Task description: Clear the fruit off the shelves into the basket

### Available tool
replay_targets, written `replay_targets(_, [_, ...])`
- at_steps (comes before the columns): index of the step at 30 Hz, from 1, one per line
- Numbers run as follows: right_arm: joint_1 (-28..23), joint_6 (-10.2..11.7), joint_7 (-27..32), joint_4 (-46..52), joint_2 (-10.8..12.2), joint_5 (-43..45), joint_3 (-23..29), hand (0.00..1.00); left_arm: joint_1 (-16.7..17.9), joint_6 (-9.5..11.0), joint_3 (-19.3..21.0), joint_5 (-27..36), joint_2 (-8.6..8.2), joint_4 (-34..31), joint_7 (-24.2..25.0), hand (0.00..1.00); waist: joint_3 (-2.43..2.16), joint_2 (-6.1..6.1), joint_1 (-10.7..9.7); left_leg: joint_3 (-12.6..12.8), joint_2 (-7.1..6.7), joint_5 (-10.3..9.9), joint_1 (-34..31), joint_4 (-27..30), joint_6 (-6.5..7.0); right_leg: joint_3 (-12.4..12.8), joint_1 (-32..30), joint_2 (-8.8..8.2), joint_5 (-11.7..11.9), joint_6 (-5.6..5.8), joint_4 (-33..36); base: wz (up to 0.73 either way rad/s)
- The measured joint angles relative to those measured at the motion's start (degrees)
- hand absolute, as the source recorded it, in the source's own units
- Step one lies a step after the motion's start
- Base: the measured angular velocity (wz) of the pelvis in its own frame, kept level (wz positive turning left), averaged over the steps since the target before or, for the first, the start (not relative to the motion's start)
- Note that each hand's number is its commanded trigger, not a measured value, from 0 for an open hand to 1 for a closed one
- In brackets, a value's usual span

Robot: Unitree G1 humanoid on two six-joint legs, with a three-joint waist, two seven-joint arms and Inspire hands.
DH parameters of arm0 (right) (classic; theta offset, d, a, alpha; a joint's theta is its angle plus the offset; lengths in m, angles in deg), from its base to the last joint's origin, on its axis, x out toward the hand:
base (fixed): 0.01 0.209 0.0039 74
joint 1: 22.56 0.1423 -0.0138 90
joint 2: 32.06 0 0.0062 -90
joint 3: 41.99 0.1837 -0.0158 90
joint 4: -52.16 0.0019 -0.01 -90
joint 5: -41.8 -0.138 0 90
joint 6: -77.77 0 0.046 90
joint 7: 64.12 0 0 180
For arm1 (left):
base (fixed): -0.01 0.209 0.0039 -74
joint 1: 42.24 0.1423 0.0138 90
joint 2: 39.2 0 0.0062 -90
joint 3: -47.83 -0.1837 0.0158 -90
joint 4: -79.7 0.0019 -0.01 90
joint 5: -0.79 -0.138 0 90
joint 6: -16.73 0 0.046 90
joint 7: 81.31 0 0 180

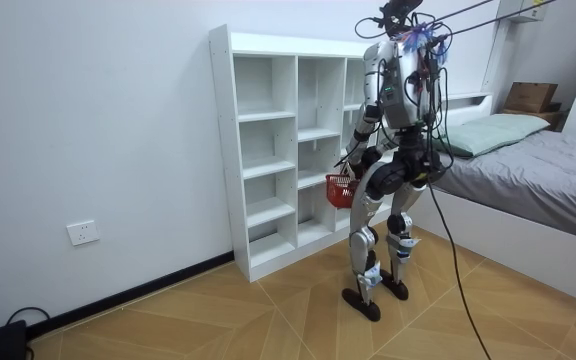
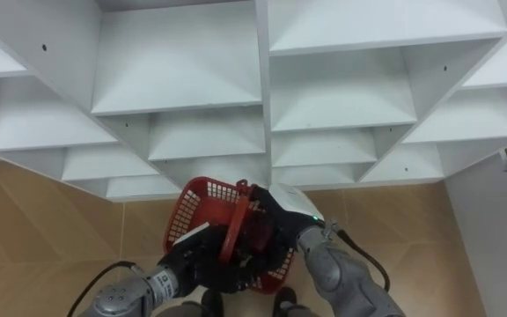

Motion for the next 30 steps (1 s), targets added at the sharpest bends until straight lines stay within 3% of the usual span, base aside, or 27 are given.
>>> replay_targets(30, [0.26, 0.81, 0.02, -2.44, -0.19, -1.11, -0.89, 0.00, -1.04, -0.21, -1.02, 1.30, 0.25, 2.15, 0.45, 1.00, 0.12, 0.19, -0.40, 0.00, -0.03, 0.01, 0.44, -0.22, 0.00, -0.19, 0.52, -0.02, 0.02, -0.02, -0.02, 0.00])
